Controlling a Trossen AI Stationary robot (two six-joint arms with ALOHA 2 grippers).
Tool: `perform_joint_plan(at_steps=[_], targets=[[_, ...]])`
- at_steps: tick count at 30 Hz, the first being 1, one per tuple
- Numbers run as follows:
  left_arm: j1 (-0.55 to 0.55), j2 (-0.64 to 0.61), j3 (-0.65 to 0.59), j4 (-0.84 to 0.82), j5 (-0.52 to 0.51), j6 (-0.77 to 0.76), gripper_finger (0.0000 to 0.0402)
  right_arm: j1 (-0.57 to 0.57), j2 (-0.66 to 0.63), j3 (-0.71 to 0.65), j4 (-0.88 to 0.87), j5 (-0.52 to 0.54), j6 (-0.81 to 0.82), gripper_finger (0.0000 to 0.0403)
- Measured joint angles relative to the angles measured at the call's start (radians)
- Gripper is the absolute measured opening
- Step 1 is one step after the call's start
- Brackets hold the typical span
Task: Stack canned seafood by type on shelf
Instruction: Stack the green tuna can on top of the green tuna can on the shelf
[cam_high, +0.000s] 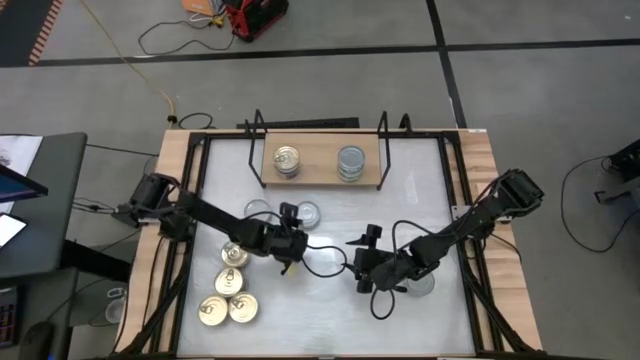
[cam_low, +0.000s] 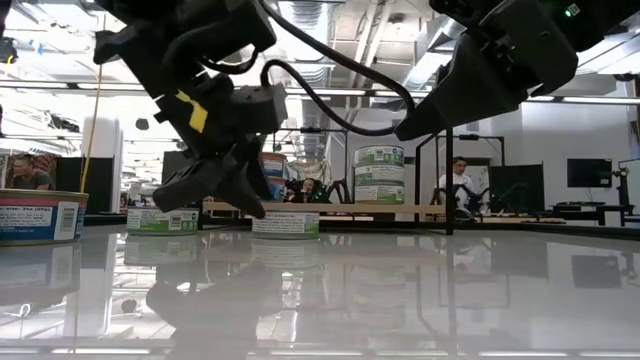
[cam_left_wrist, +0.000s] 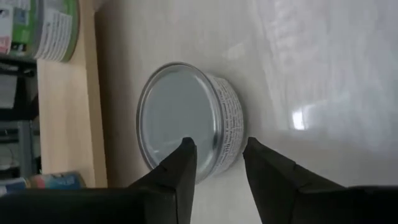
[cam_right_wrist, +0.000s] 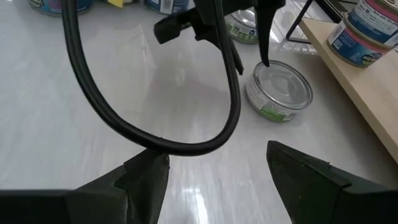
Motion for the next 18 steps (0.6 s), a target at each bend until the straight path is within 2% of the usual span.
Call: perform_joint_plan(at_steps=[5, 11, 18], targets=[[0.022, 0.0, 0.0, 0.001, 0.04, 0.094, 0.0112, 0.0, 0.0, 0.0, 0.001, 0.0, 0.0, 0.0295], [0.039, 0.0, 0.0, 0.0, 0.088, 0.133, 0.0085, 0.0, 0.0, 0.0, 0.003, 0.0, -0.004, 0.0295], [0.043, -0.001, 0.002, -0.005, 0.133, 0.063, 0.0009, 0.0, 0.0, 0.0, 0.005, 0.001, -0.004, 0.0295]])
